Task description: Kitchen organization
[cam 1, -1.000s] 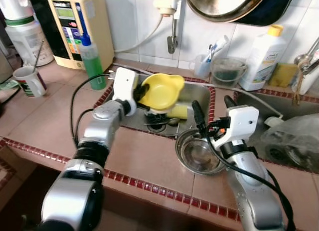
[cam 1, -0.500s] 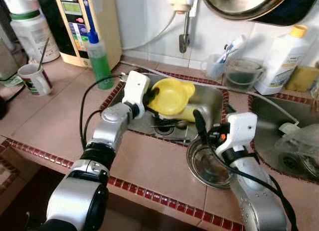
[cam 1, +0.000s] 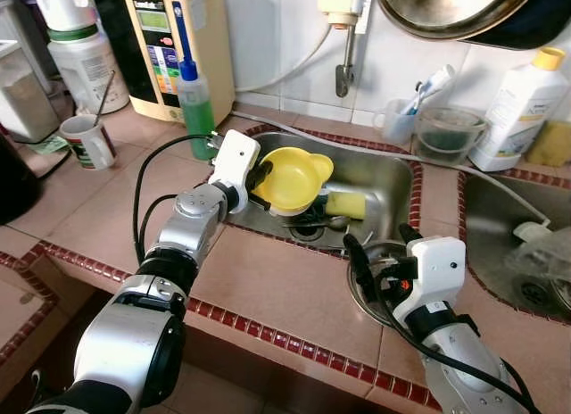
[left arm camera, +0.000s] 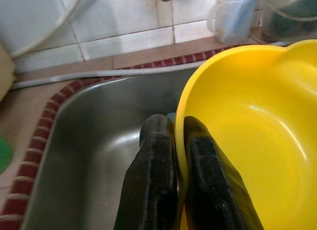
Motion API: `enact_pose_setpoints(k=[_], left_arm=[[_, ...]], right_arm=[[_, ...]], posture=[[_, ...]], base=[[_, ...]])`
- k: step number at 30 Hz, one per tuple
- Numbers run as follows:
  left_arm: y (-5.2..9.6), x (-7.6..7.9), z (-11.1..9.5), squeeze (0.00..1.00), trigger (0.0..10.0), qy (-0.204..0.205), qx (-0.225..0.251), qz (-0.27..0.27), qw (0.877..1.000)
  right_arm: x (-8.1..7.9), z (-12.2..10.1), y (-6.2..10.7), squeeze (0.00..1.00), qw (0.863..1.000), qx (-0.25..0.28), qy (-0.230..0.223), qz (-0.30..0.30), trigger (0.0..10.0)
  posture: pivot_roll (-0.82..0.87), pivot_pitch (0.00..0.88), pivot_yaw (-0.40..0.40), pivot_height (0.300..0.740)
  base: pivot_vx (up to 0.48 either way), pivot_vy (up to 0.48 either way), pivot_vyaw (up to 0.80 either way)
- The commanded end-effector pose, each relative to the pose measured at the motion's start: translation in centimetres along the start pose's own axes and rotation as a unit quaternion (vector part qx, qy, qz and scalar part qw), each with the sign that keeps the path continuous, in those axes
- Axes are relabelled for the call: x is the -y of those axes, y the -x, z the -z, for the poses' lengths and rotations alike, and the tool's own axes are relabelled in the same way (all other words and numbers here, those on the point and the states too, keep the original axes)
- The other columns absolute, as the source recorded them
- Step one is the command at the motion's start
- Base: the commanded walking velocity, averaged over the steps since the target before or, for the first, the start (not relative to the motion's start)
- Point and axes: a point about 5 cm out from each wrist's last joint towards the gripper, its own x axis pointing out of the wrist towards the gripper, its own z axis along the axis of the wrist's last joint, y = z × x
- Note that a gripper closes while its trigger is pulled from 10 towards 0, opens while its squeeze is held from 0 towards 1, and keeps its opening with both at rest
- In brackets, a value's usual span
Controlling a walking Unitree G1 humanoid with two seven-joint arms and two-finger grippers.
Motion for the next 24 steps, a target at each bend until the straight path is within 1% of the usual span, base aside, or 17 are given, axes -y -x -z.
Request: enact_pose_setpoints(k=[1,24], left_arm=[[-0.22,-0.18,-0.93,0.0,10.0,-0.015,0.009,-0.001,1.0],[-0.22,-0.18,-0.93,0.0,10.0,-0.015,0.009,-0.001,1.0]], right_arm=[[-0.16,-0.5,0.08,0.0,1.0,0.007,0.002,-0.006,10.0],[-0.16,-0.5,0.08,0.0,1.0,0.007,0.002,-0.006,10.0]], posture=[[-0.15,0.072,0.06,0.74],[-0.15,0.072,0.06,0.74]], base=[[0.0,0.0,0.0],[0.0,0.0,0.0]])
